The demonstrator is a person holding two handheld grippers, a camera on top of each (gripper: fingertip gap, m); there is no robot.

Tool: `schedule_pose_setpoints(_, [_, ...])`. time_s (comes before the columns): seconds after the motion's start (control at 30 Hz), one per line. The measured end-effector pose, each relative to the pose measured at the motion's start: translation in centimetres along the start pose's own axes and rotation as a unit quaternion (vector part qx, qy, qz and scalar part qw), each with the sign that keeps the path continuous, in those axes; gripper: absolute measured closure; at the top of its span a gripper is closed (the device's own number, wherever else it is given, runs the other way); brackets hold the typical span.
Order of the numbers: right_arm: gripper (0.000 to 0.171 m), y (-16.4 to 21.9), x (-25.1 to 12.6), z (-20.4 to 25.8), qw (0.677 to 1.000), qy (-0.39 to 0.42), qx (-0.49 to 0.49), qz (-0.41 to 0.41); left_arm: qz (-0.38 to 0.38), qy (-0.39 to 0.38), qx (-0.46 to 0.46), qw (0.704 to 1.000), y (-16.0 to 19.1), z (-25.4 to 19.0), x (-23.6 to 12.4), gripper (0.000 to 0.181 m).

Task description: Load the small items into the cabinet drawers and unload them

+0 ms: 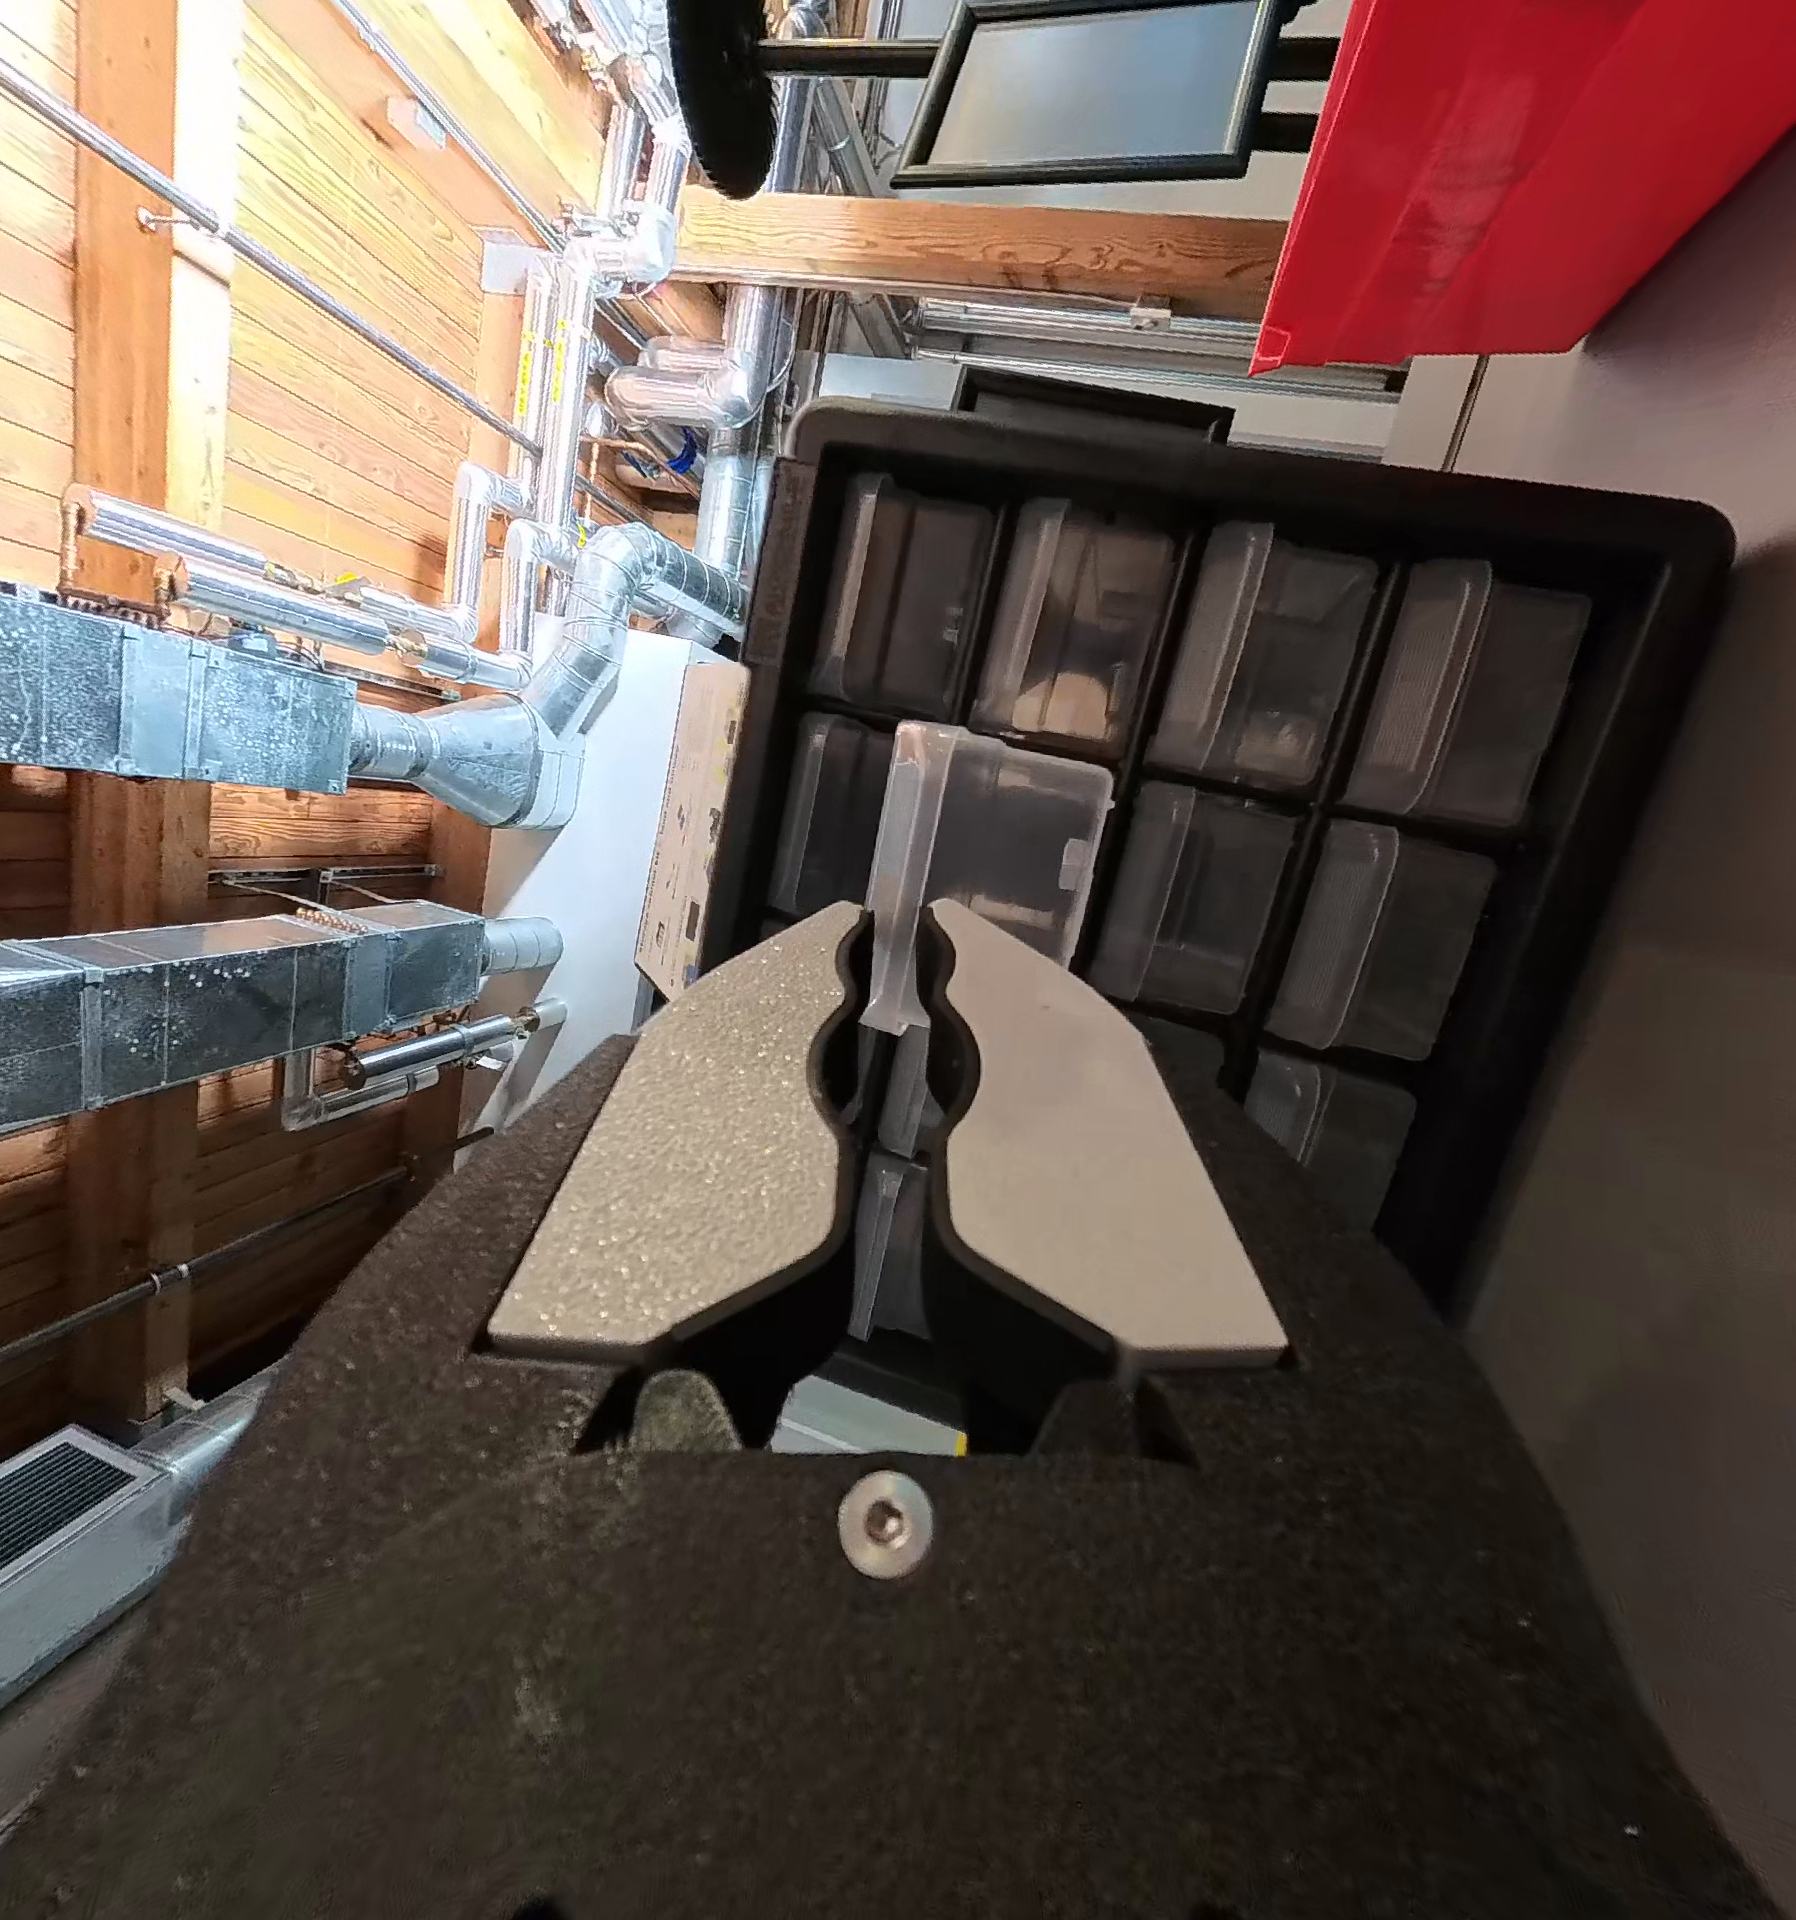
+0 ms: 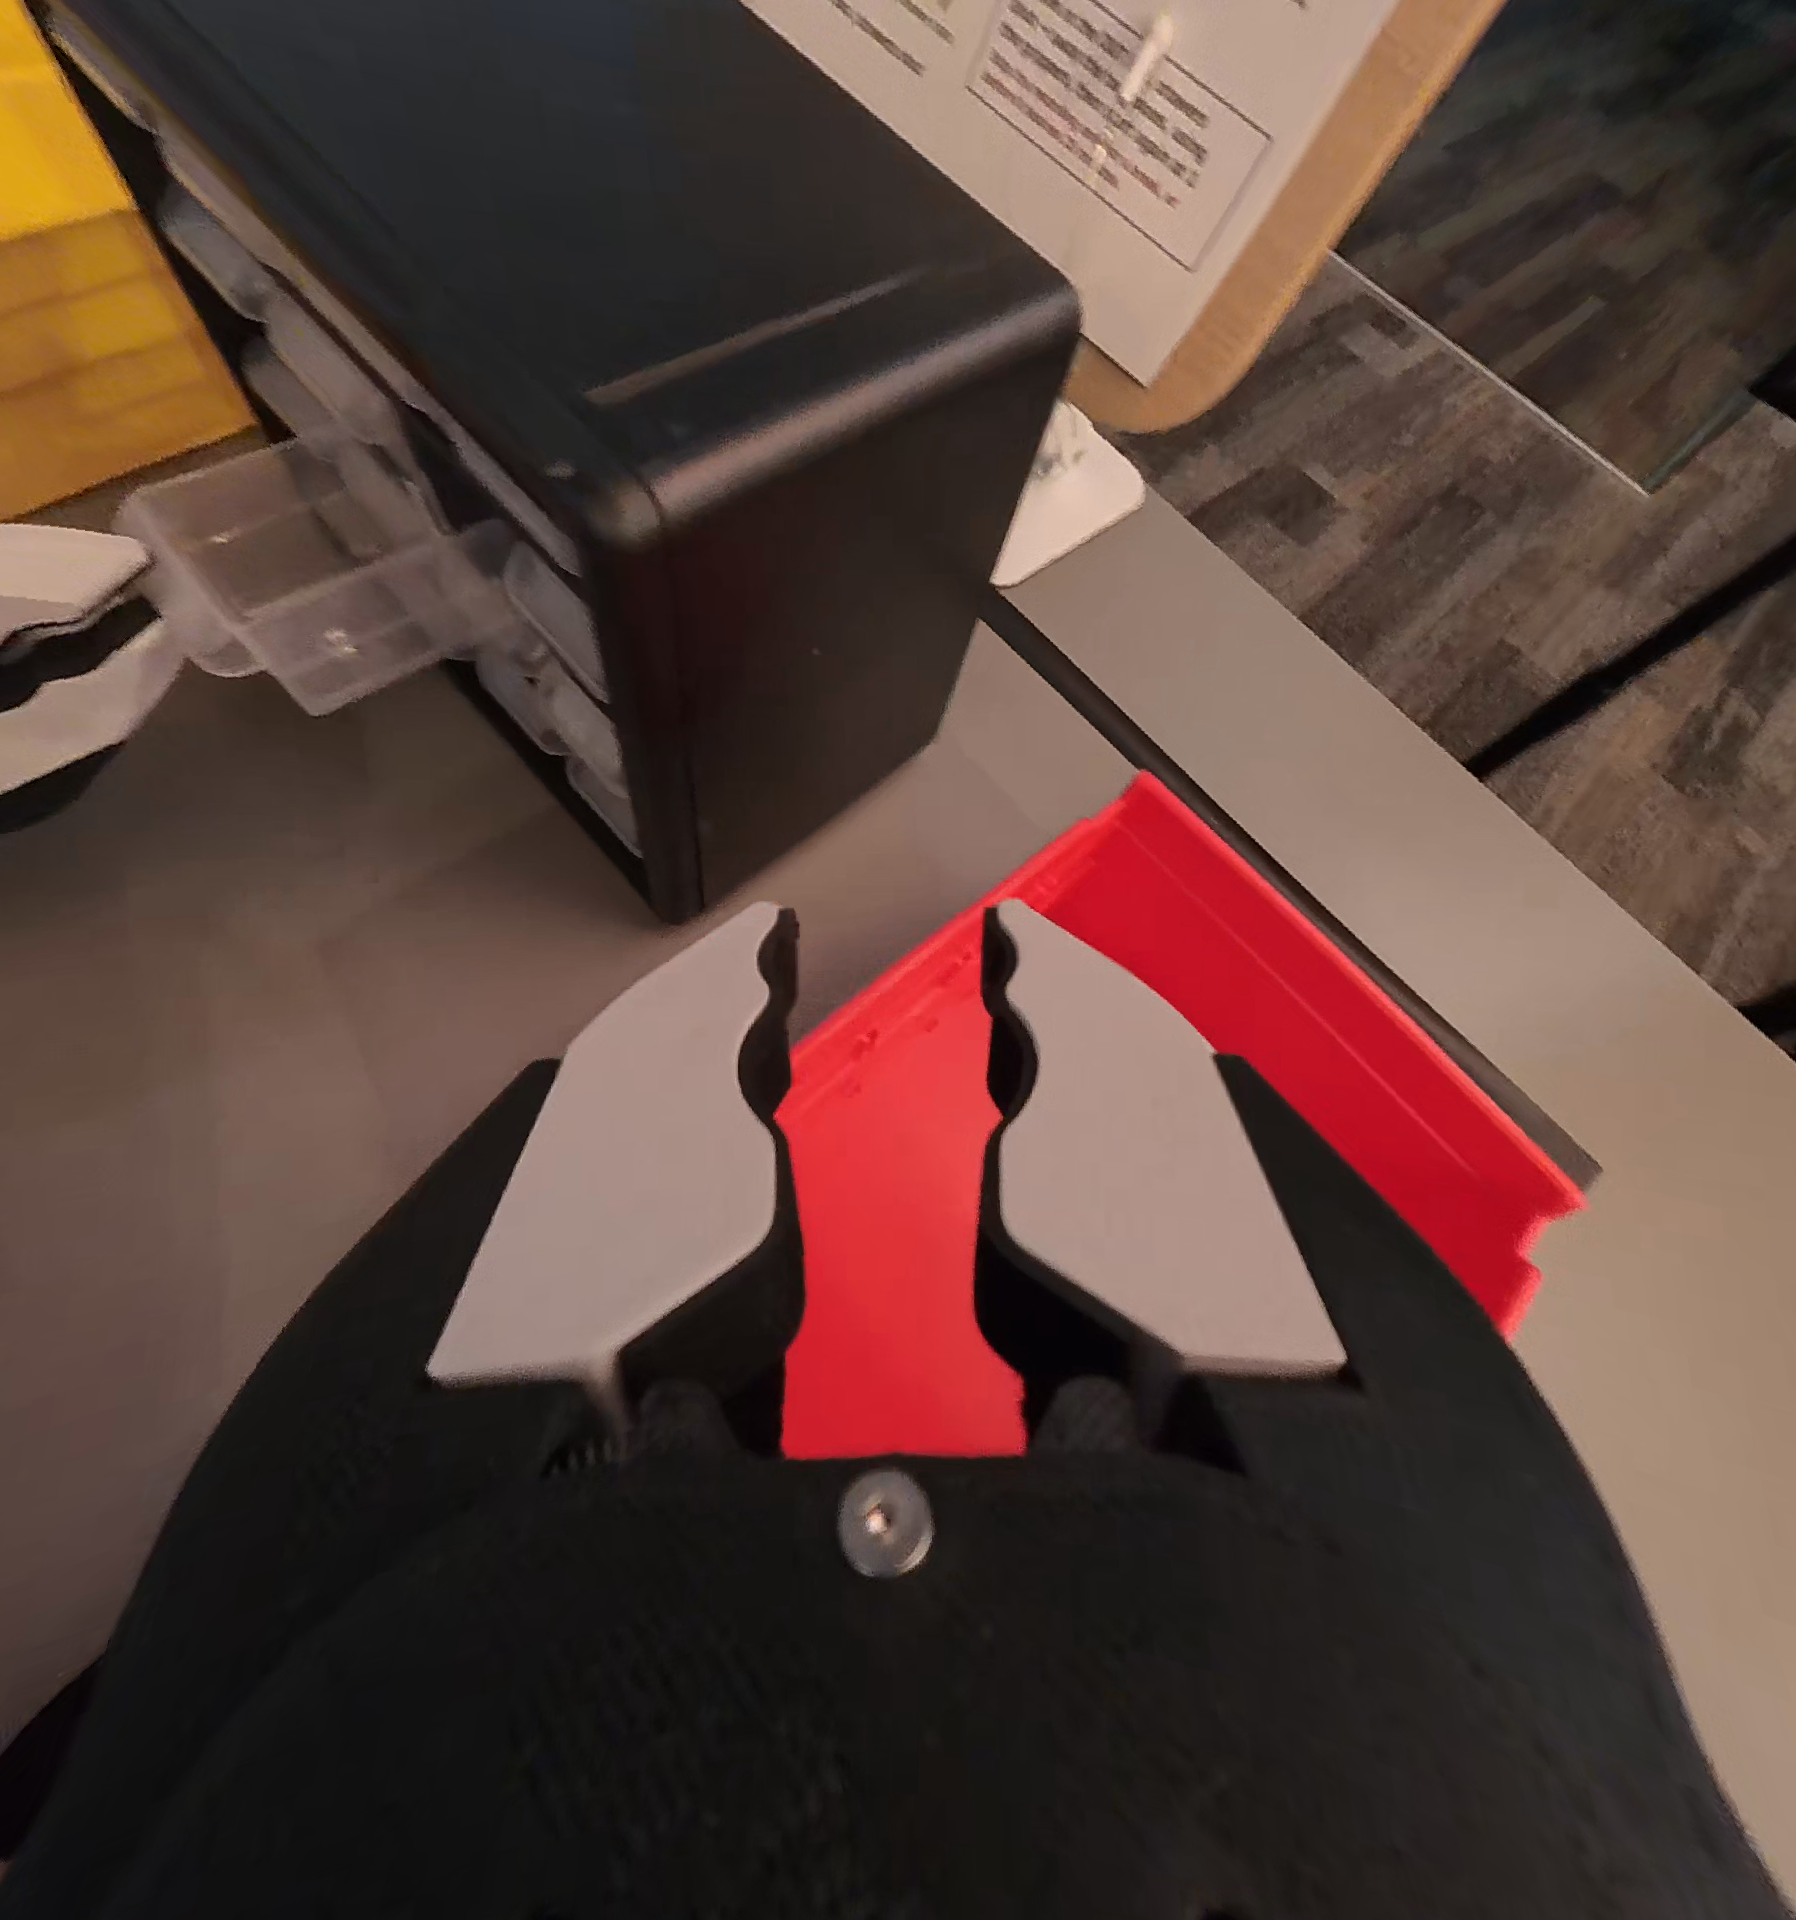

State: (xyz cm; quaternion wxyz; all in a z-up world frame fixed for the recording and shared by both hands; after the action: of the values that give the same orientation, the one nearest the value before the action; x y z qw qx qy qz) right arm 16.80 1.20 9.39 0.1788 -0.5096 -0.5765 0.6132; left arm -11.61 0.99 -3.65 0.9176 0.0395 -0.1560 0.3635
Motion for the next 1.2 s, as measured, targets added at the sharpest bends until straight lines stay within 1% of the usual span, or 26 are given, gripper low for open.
schedule_pose_setpoints(0.17, [0.136,-0.7,1.1,1.5,0.998,-0.053,-0.013,-0.008,-0.001,0.0,-0.003,1.0,-0.1,0.0,-0.3,0.174])
schedule_pose_setpoints(0.37, [0.136,-1.2,3.6,3.9,0.991,-0.132,-0.02,-0.001,-0.009,0.002,-0.011,1.0,-0.7,0.1,-0.7,0.174])
schedule_pose_setpoints(0.53, [0.136,-2.4,4.9,7.6,0.968,-0.246,-0.041,-0.023,-0.008,0.004,-0.021,1.0,-0.7,0.3,-0.7,0.174])
schedule_pose_setpoints(0.7, [0.138,-3.5,5.4,9.7,0.949,-0.308,-0.046,-0.053,-0.009,0.007,-0.027,1.0,-0.7,0.2,-0.8,0.173])
schedule_pose_setpoints(0.77, [0.139,-3.7,5.7,10.0,0.947,-0.312,-0.044,-0.057,-0.01,0.008,-0.028,1.0,-0.7,0.2,-0.7,0.173])
schedule_pose_setpoints(1.2, [0.139,-3.1,8.1,10.9,0.958,-0.283,-0.051,-0.009,-0.01,0.007,-0.033,0.999,-0.5,0.2,-0.7,0.173])
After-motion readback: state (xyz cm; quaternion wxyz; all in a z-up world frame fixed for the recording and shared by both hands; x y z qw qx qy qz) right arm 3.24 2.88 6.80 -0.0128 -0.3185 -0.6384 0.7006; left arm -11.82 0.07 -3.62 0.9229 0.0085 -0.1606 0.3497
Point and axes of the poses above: each gripper's, where its closed fingertips meet, x out along the fingers, y out of its underside, z = x × y across the jaws, the point moved 8 cm from there along -x, back along the fingers, and after that the axes turned 9 degrees about -z, right-handed, at the moved point
